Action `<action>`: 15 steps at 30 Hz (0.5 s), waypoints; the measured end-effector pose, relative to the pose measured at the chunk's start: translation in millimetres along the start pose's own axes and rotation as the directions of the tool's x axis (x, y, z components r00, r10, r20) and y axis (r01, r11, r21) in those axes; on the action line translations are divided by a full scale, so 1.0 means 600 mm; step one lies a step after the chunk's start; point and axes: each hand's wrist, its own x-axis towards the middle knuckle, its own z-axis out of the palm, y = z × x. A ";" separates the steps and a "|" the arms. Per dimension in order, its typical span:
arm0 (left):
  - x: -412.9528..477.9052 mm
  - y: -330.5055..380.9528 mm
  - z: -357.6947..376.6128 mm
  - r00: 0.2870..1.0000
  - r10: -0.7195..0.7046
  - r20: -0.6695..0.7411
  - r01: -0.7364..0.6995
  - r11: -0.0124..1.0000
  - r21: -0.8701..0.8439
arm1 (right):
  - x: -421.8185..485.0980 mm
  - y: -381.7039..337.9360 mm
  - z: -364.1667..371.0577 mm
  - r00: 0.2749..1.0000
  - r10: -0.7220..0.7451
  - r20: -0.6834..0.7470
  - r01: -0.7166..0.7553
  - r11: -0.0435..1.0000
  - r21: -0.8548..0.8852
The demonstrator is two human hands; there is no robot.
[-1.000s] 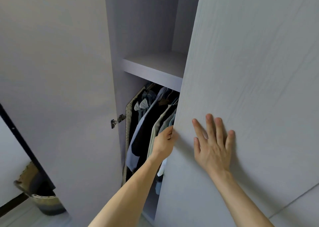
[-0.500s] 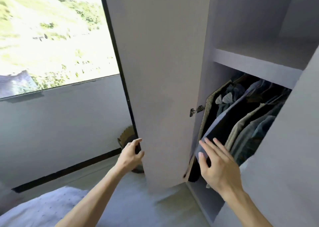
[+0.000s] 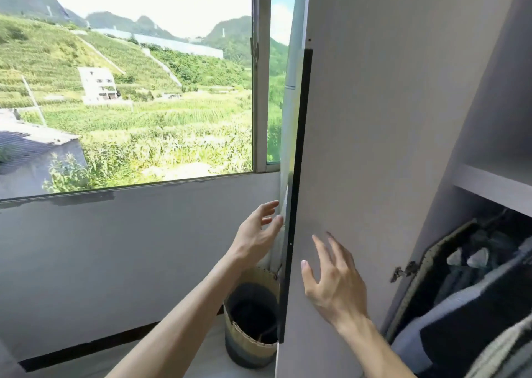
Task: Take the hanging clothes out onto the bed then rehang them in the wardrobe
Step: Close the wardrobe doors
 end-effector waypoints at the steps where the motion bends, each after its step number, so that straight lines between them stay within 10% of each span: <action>1: 0.024 0.010 -0.002 1.000 0.015 0.026 -0.014 0.998 -0.054 | 0.017 -0.009 0.007 1.000 0.024 -0.009 -0.023 1.000 0.012; 15: 0.081 0.031 0.025 0.996 0.066 0.062 -0.037 0.921 -0.388 | 0.057 -0.049 0.113 0.974 0.111 -0.199 -0.133 0.986 -0.099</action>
